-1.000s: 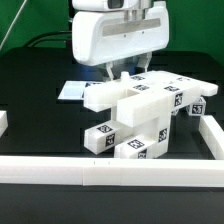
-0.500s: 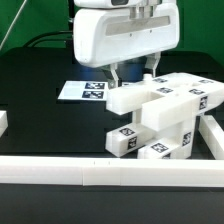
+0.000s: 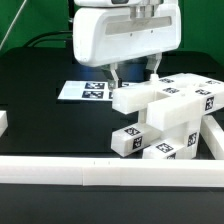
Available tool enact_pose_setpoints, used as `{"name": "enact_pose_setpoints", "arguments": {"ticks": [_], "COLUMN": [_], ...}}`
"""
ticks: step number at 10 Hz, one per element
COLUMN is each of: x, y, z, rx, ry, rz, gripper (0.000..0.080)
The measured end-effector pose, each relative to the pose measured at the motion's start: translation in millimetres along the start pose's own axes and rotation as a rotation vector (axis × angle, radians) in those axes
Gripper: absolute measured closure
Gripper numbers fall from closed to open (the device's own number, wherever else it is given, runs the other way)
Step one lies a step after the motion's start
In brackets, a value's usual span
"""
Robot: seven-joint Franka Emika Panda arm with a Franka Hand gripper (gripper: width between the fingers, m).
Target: Assemble chair
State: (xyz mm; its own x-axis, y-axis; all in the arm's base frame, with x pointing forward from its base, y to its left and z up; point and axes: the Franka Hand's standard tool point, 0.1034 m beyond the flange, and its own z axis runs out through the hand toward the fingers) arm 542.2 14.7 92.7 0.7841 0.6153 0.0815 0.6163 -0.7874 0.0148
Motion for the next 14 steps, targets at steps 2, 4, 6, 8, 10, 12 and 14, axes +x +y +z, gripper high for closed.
{"name": "enact_pose_setpoints", "arguments": {"ticks": [2, 4, 6, 8, 10, 12, 14], "x": [5.8, 14.1, 20.4, 21.4, 19.5, 18.6, 3.0], "y": [-18.1, -31.1, -34.6, -26.8, -27.8, -27.9, -34.0], "z": [6.2, 11.7, 12.1, 8.6, 10.3, 10.5, 3.8], "rx": [0.022, 0.035, 0.054, 0.049, 0.051, 0.053, 0.072], "ry": [-0.014, -0.018, -0.035, -0.043, -0.047, -0.048, -0.074], "rz": [0.113, 0.161, 0.214, 0.205, 0.209, 0.211, 0.276], "gripper": [0.0151, 0.0151, 0.0151, 0.0151, 0.0151, 0.0151, 0.0151]}}
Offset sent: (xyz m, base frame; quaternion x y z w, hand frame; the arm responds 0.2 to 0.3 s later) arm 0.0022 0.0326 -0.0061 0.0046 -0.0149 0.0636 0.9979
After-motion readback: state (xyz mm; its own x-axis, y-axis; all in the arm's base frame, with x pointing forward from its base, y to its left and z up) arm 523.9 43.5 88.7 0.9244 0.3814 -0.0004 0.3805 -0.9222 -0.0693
